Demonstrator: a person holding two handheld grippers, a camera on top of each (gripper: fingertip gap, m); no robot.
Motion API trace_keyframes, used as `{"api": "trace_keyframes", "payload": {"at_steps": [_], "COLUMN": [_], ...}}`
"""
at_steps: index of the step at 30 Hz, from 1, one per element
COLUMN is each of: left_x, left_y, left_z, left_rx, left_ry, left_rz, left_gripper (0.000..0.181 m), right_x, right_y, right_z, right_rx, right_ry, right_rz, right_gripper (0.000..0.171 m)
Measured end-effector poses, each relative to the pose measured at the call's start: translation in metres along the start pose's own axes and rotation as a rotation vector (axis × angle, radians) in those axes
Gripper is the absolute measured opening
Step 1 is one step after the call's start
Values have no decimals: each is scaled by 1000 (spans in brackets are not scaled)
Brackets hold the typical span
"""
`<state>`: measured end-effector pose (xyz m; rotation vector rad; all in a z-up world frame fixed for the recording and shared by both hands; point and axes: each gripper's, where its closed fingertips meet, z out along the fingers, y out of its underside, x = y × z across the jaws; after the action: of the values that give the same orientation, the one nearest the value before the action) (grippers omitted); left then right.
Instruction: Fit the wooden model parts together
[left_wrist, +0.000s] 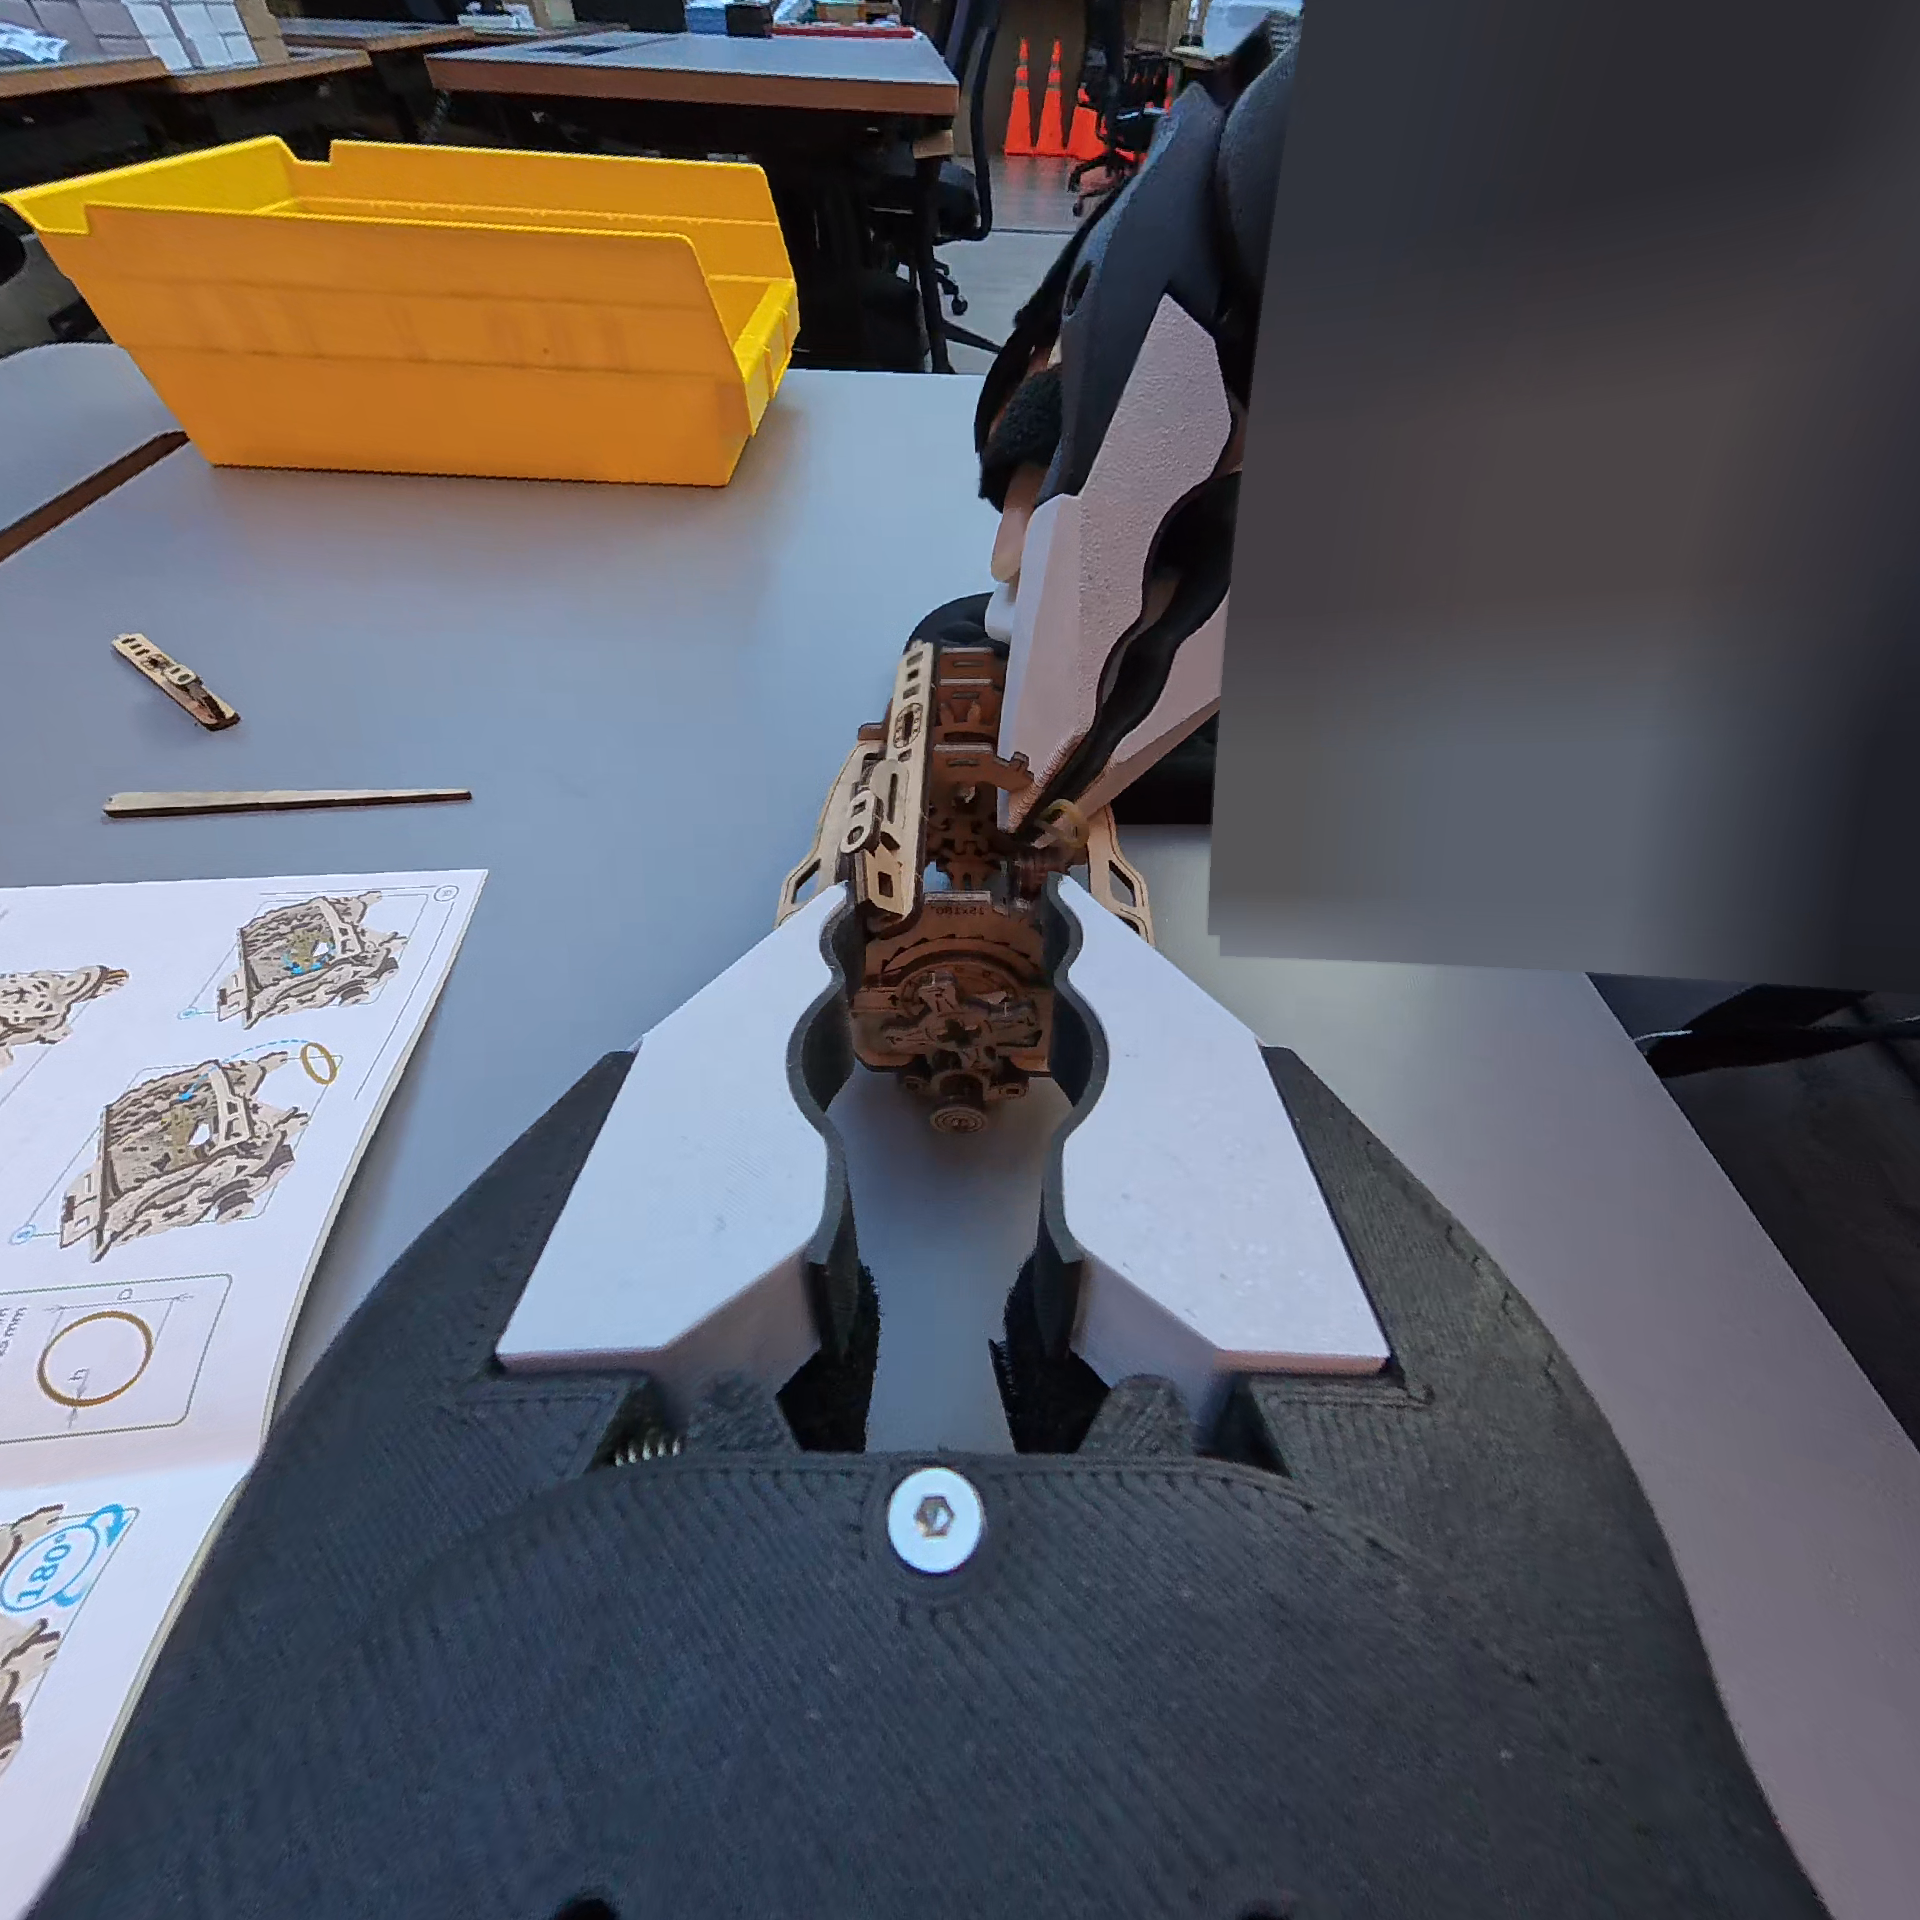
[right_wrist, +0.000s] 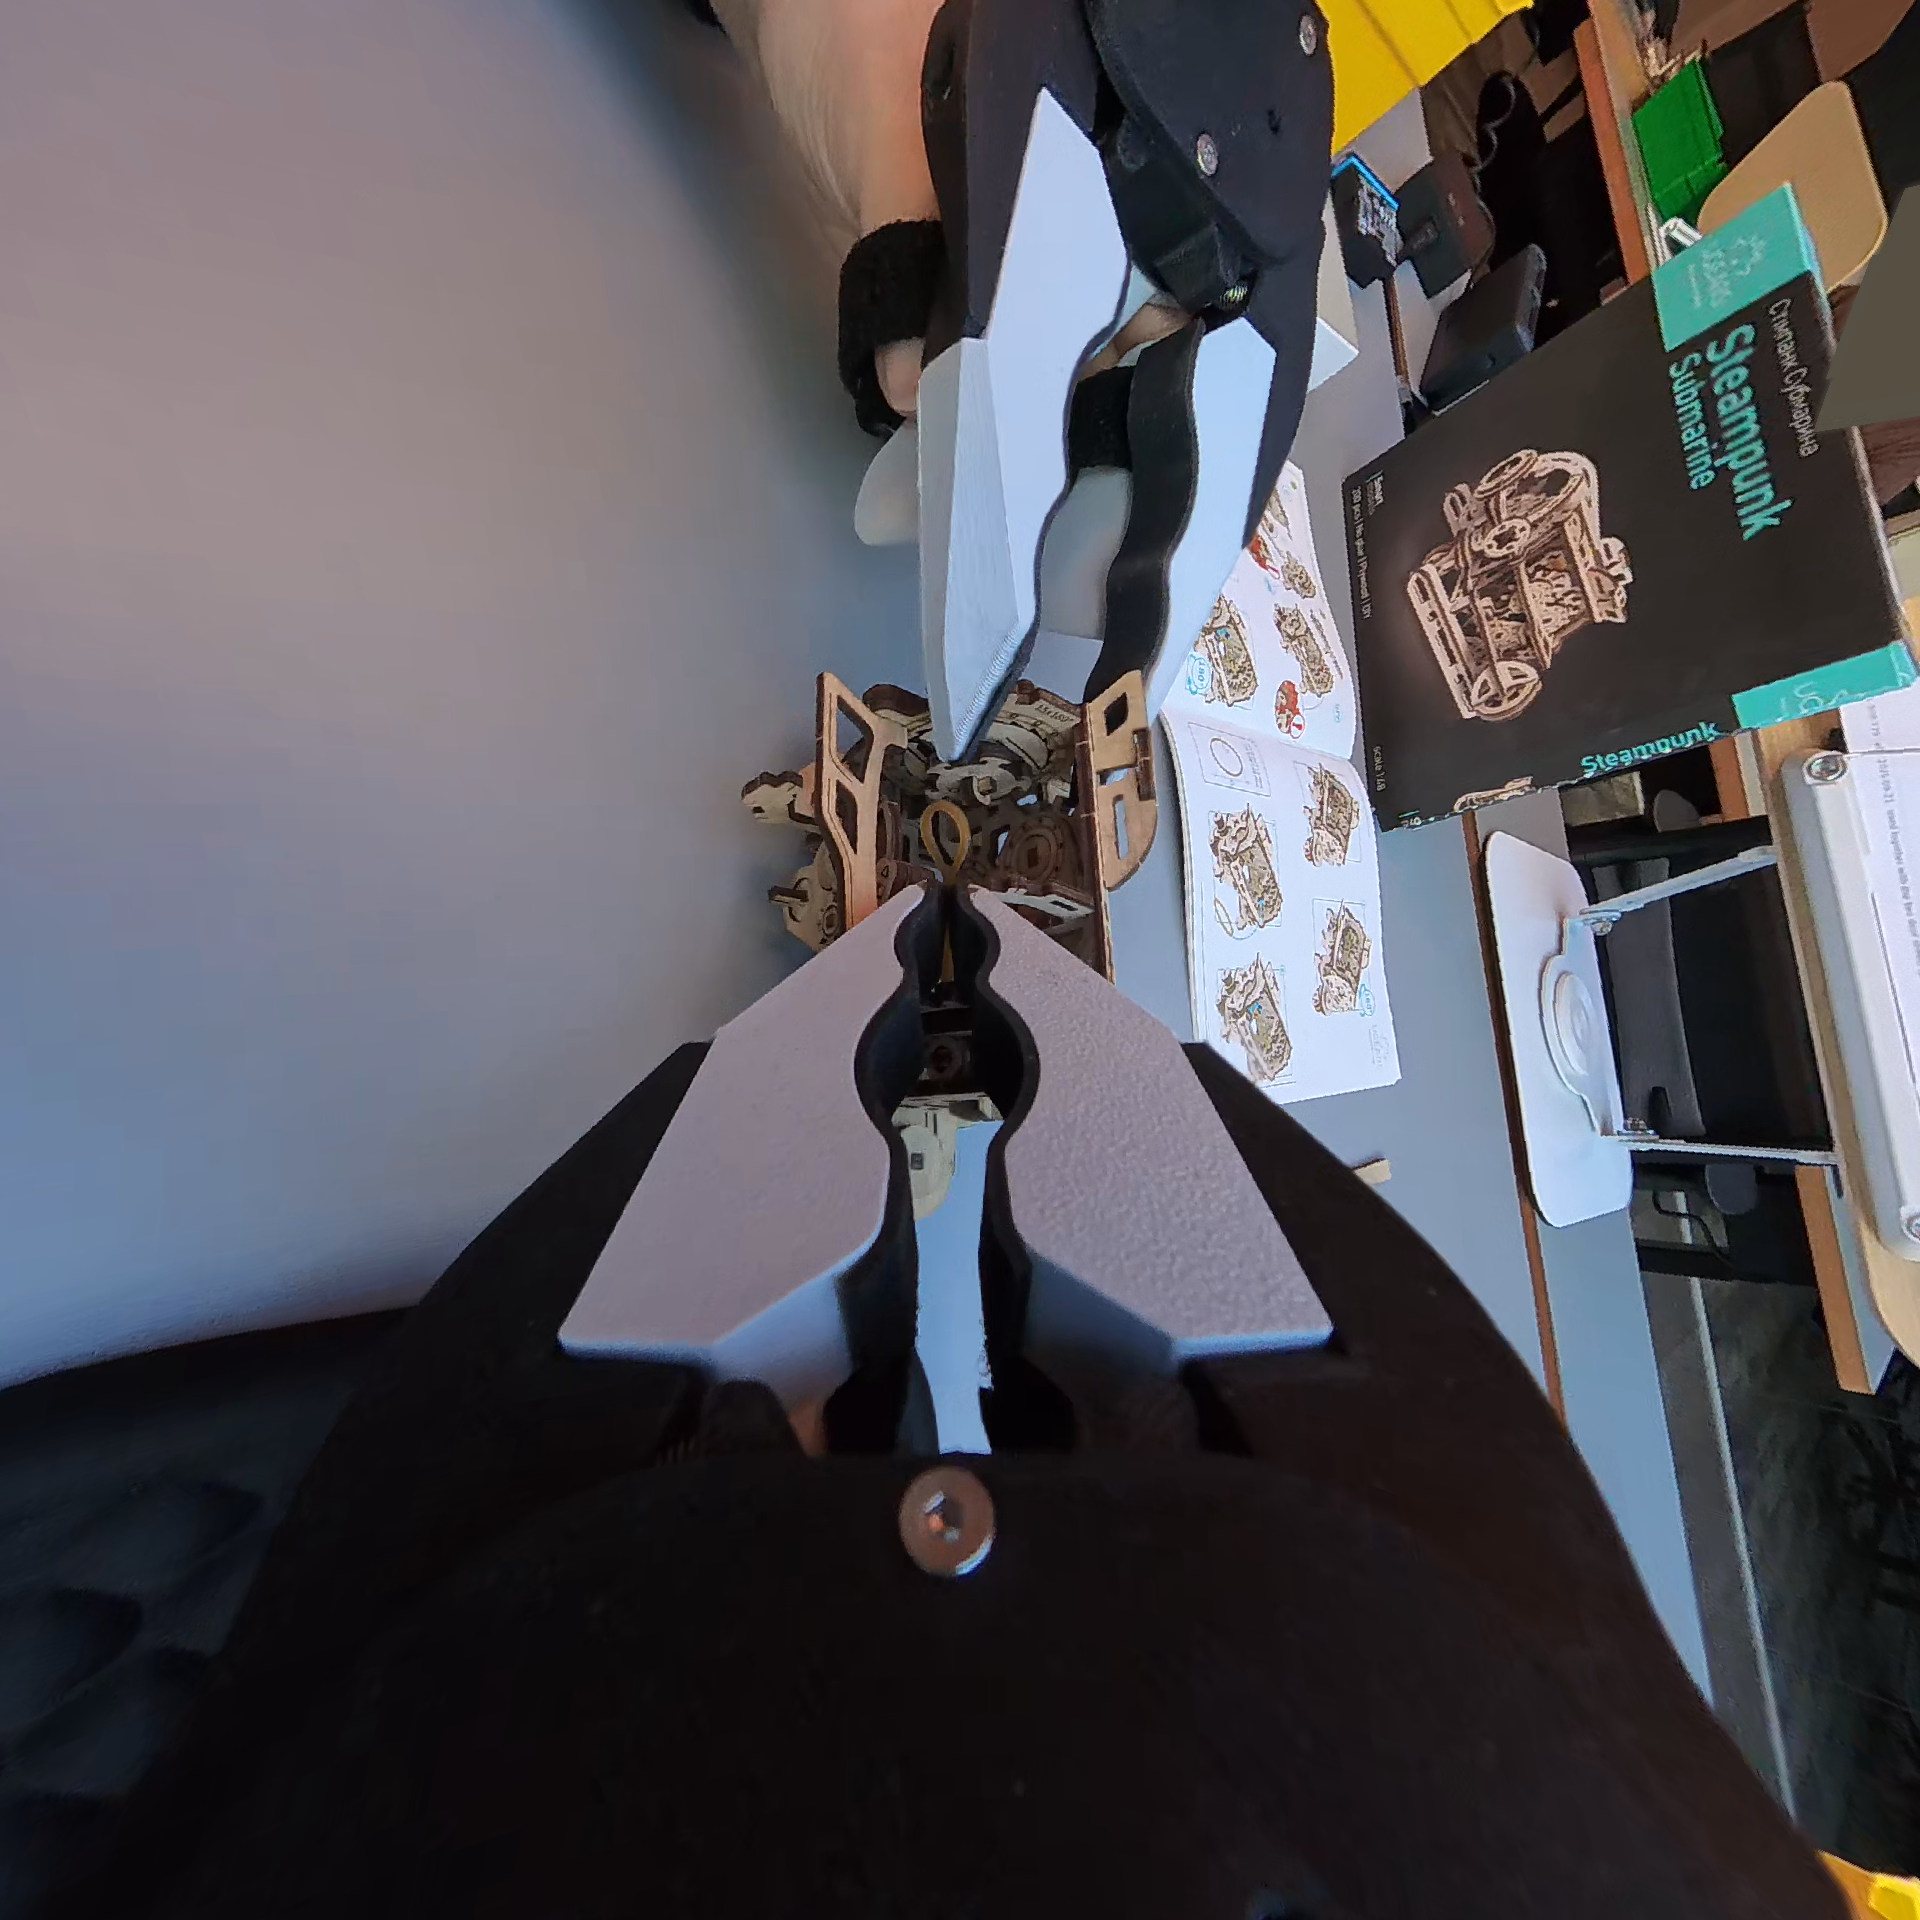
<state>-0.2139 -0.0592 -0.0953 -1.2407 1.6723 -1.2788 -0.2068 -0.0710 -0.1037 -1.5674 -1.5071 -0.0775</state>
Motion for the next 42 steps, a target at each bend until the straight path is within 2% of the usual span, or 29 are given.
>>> {"api": "trace_keyframes", "payload": {"at_steps": [4,7,13,17,25,37,42], "left_x": [0,-5,-3,-4,1,1,1], "left_y": [0,2,1,5,4,2,7], "left_z": [-1,-1,-5,-7,-4,-7,-4], "left_rx": [7,-8,1,-24,-16,1,-37], "left_ry": [15,-2,15,-19,-57,13,-33], "left_rz": [-17,-40,-37,-10,75,-1,57], "left_gripper": [34,47,36,46,36,35,39], "right_x": [0,-1,0,0,-1,-1,-1], "right_y": [0,-2,1,3,2,1,1], "right_z": [1,2,1,-1,1,3,3], "right_rx": [-28,-24,7,23,-13,-29,-26], "right_ry": [20,22,11,-10,-37,-42,-33], "right_rz": [-25,-44,-75,-80,-103,-109,-108], "right_gripper": [0,0,0,0,0,0,0]}}
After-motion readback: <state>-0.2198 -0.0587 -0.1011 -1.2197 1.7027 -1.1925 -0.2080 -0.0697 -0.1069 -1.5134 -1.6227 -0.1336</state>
